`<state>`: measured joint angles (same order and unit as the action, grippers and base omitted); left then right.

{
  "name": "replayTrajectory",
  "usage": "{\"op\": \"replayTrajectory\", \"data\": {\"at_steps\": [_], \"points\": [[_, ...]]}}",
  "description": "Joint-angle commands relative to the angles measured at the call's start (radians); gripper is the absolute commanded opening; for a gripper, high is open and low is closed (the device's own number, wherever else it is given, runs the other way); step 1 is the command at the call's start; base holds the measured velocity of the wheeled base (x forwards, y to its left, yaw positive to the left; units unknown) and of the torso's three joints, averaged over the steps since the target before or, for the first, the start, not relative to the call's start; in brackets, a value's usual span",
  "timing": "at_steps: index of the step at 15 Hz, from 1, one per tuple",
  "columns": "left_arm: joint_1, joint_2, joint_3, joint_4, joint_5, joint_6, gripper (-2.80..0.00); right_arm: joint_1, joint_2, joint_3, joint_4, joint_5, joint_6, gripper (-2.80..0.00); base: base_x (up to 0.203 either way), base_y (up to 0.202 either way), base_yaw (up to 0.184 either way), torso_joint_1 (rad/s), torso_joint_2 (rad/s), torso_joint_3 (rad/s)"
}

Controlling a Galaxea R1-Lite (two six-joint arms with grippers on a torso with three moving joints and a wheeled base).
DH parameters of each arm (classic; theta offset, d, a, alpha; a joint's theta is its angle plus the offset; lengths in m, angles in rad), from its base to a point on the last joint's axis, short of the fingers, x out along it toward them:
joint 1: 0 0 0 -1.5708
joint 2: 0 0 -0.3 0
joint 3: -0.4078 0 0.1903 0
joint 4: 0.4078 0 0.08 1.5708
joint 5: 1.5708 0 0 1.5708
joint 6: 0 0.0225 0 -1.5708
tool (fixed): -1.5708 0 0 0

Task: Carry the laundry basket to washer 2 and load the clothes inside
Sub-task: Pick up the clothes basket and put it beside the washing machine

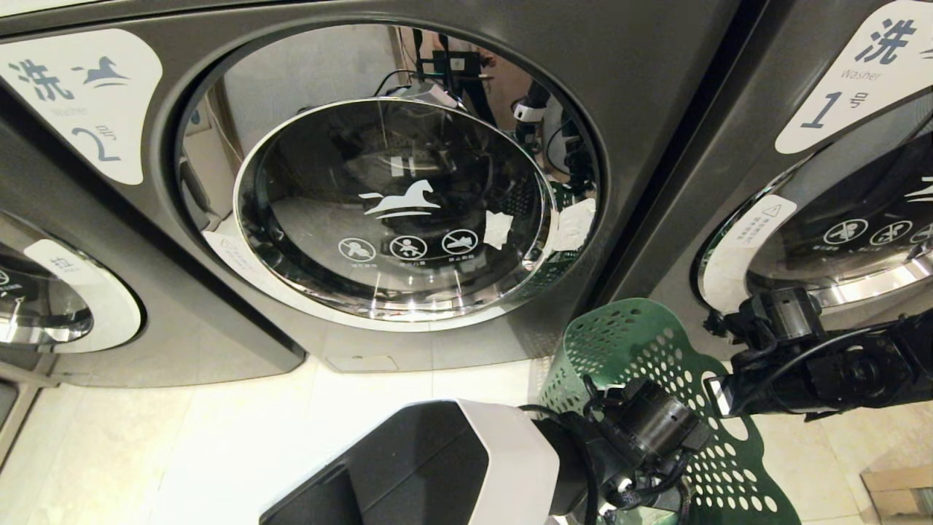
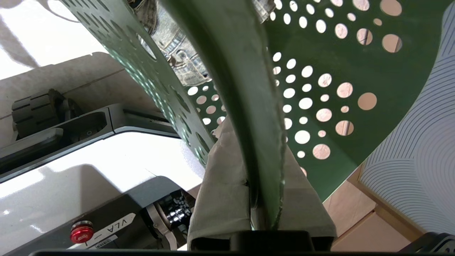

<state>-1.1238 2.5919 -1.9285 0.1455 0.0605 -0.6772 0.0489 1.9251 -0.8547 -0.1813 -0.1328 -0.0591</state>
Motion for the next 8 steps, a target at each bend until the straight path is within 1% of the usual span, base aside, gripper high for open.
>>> {"op": "replayTrajectory", "data": {"at_steps": [1, 3, 8], "points": [[-0.001, 0.004, 0.000, -0.001, -0.001, 0.000, -2.80, 0.000, 0.010, 0.000, -0.005, -0.001, -0.001, -2.80, 0.000, 0.000, 0.000, 0.000, 0.00, 0.000], [-0.001, 0.011, 0.000, -0.001, 0.001, 0.031, -2.80, 0.002, 0.014, 0.002, -0.036, -0.001, -0.002, -2.80, 0.000, 0.000, 0.000, 0.000, 0.00, 0.000], [-0.001, 0.031, 0.000, -0.004, 0.001, 0.059, -2.80, 0.000, 0.009, 0.011, -0.038, -0.004, -0.006, -2.80, 0.000, 0.000, 0.000, 0.000, 0.00, 0.000]]}}
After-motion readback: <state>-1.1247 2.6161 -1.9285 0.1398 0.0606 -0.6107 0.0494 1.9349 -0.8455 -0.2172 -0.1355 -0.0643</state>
